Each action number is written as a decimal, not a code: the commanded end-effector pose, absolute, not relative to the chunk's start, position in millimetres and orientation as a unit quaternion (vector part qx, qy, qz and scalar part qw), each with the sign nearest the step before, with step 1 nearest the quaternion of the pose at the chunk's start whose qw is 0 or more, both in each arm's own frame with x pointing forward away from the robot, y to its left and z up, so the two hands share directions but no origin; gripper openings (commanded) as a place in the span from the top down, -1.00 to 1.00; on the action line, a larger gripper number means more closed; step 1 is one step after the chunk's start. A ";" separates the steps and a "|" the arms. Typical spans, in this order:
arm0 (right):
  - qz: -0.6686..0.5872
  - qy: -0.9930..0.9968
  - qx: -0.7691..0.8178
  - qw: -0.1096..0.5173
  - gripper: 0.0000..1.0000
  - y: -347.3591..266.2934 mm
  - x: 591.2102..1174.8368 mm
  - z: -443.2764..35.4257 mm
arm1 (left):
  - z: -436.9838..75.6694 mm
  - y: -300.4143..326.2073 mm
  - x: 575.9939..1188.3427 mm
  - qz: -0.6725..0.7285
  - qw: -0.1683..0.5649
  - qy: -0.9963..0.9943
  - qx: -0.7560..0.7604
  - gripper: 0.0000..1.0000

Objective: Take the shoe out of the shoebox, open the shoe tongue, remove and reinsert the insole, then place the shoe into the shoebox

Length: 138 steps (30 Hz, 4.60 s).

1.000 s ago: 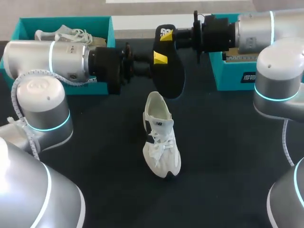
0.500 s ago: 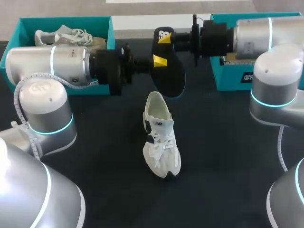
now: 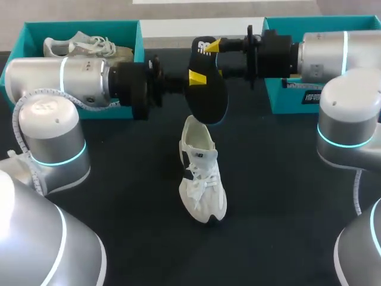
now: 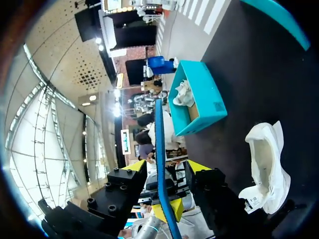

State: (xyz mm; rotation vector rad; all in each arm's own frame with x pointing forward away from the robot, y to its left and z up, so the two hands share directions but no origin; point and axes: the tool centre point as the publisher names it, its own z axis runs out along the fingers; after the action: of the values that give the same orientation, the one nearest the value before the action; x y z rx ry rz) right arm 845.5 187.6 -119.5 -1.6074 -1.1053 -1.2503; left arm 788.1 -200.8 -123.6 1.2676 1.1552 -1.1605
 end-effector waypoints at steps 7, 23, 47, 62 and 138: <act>-0.510 -0.493 -0.561 0.426 -1.00 134.4 808.4 -122.9 | -129.2 -170.7 777.4 -0.493 0.479 0.480 0.545 1.00; -0.508 -0.504 -0.552 0.428 -1.00 108.4 796.0 -121.9 | -128.1 -159.0 778.6 -0.496 0.477 0.487 0.538 1.00; -0.514 -0.523 -0.519 0.439 -1.00 77.1 793.3 -116.3 | -125.3 -167.2 768.1 -0.584 0.392 0.558 0.440 1.00; -0.514 -0.523 -0.519 0.439 -1.00 77.1 793.3 -116.3 | -112.4 -163.8 754.7 -0.694 0.154 0.669 0.217 1.00; -0.514 -0.523 -0.519 0.439 -1.00 77.1 793.3 -116.3 | -169.5 -189.2 778.2 -0.571 -0.449 0.553 -0.409 1.00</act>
State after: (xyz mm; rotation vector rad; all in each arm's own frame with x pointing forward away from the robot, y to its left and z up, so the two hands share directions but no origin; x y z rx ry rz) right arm 792.9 75.9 -115.6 -1.2882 -1.3003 -1.2763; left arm 774.7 -185.4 -166.5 -1.3498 2.5438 -2.6505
